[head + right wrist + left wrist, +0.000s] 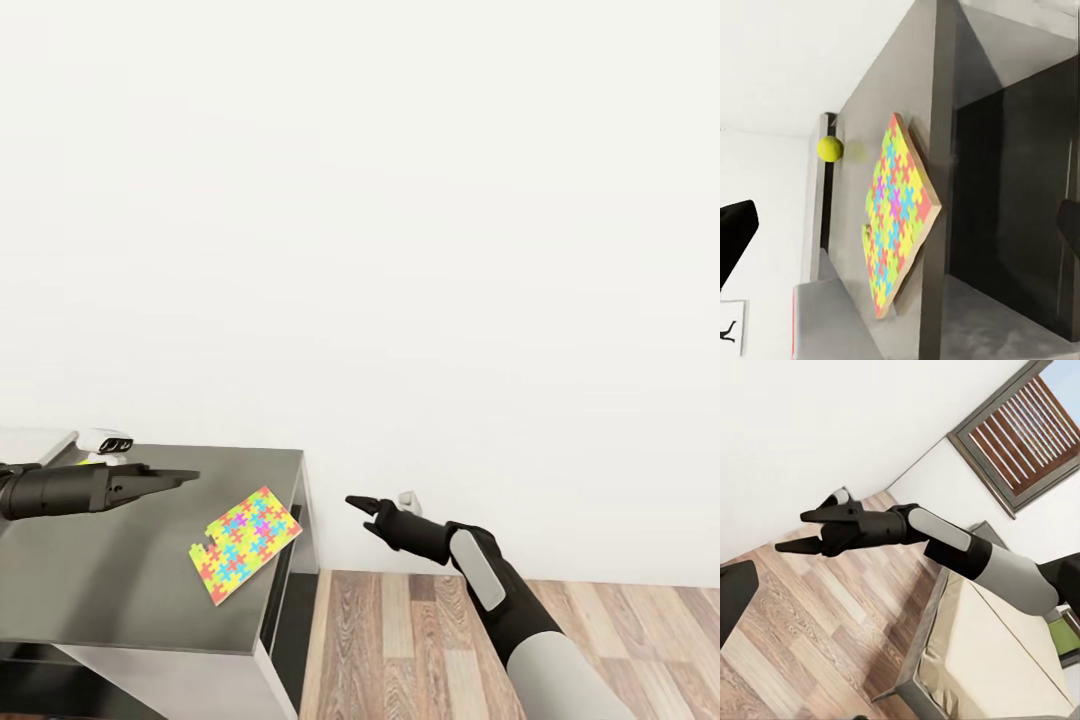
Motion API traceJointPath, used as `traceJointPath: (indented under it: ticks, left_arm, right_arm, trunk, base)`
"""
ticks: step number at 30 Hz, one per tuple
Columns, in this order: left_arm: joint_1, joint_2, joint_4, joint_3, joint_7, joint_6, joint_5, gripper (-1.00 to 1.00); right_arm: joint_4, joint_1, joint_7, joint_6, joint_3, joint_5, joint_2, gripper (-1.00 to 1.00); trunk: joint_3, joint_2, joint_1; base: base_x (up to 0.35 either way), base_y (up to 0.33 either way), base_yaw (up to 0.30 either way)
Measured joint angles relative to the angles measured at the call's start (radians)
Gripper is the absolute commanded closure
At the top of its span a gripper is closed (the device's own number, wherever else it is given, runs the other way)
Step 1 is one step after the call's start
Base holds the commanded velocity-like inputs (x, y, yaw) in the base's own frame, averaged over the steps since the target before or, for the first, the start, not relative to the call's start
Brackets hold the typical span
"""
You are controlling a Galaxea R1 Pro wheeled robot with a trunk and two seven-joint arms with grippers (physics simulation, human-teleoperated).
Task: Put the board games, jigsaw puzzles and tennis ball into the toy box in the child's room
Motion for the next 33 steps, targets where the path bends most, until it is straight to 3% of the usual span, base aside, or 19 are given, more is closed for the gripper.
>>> traceJointPath:
  ticks: [20,33]
  left_arm:
    - [0.0,0.0,0.0,0.0,0.0,0.0,0.0,-1.0]
    - [0.0,0.0,0.0,0.0,0.0,0.0,0.0,-1.0]
  right_arm:
    - [0.022,-0.002,0.005,-0.014,-0.016,-0.006,-0.009,-1.0]
    - [0.093,-0.013,0.007,-0.013,-0.018,-0.007,-0.011,-1.0]
  trunk:
    - [0.0,0.0,0.0]
    - [0.0,0.0,0.0]
  base:
    - [0.0,0.092,0.0]
    - [0.0,0.12,0.0]
